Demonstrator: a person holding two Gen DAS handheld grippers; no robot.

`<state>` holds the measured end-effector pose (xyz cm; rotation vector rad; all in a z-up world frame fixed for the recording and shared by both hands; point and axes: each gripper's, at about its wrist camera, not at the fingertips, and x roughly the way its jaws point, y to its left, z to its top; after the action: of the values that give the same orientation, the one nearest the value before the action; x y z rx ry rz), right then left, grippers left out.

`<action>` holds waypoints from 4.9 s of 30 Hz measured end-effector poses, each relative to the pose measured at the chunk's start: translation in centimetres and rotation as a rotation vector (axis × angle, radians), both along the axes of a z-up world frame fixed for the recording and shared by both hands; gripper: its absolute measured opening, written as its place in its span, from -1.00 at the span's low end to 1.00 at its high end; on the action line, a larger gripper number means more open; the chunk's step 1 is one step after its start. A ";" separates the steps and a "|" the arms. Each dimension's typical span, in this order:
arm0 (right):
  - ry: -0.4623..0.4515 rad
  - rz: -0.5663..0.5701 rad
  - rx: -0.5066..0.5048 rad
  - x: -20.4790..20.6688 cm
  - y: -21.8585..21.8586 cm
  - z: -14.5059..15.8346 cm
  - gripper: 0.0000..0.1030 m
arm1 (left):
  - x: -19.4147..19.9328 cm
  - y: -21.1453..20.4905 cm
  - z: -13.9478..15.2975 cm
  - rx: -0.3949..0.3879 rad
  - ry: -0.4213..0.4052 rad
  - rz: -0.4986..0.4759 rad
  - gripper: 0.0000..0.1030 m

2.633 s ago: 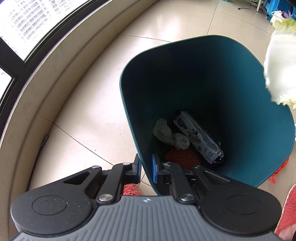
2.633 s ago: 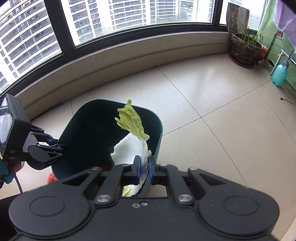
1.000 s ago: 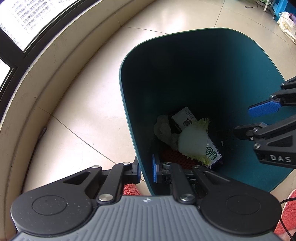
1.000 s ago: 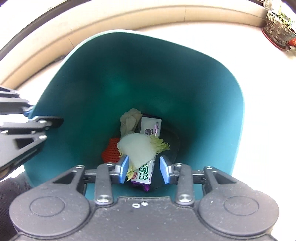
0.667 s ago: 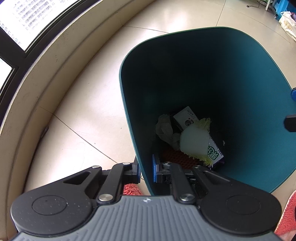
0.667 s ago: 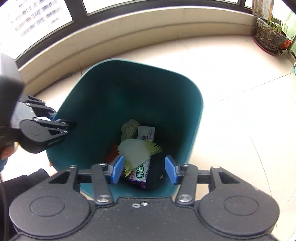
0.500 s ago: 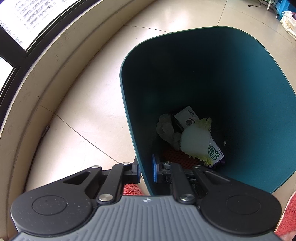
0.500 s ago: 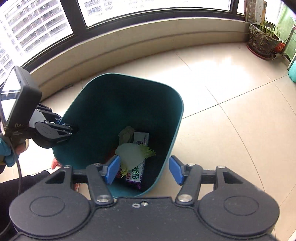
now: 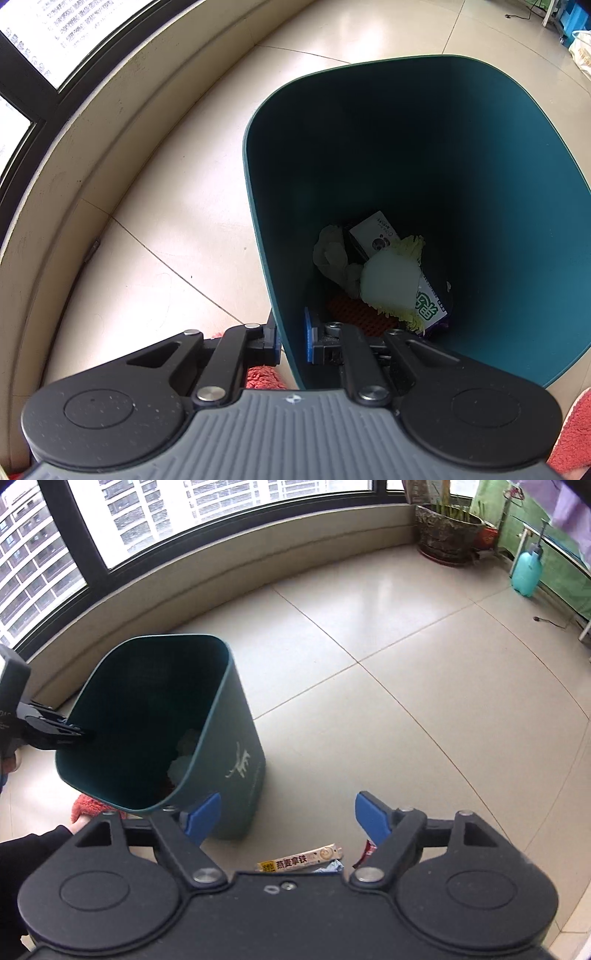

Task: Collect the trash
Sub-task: 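Move the right gripper to the blue-grey cloth on the floor, then grasp the blue-grey cloth with the right gripper and lift it, then lower the cloth into the bin and open the right gripper, then move the right gripper to the white-and-blue snack bag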

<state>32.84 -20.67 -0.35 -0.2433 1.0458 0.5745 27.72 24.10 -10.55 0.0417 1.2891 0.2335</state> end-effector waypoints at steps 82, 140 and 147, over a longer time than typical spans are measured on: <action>-0.050 0.195 0.048 -1.0 14.0 8.1 -0.31 | -0.6 0.0 -0.2 -0.001 -0.017 -0.014 -0.78; 0.046 0.177 0.010 0.4 14.0 -1.0 0.15 | -0.6 -0.2 -0.2 0.008 -0.016 -0.018 -0.78; -0.006 0.121 0.035 0.0 8.4 0.6 0.34 | -0.3 -0.3 -0.2 0.006 -0.010 -0.010 -0.78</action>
<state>32.87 -12.27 0.28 -0.2786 1.0194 0.6999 27.40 23.76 -10.78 0.0520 1.2777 0.2291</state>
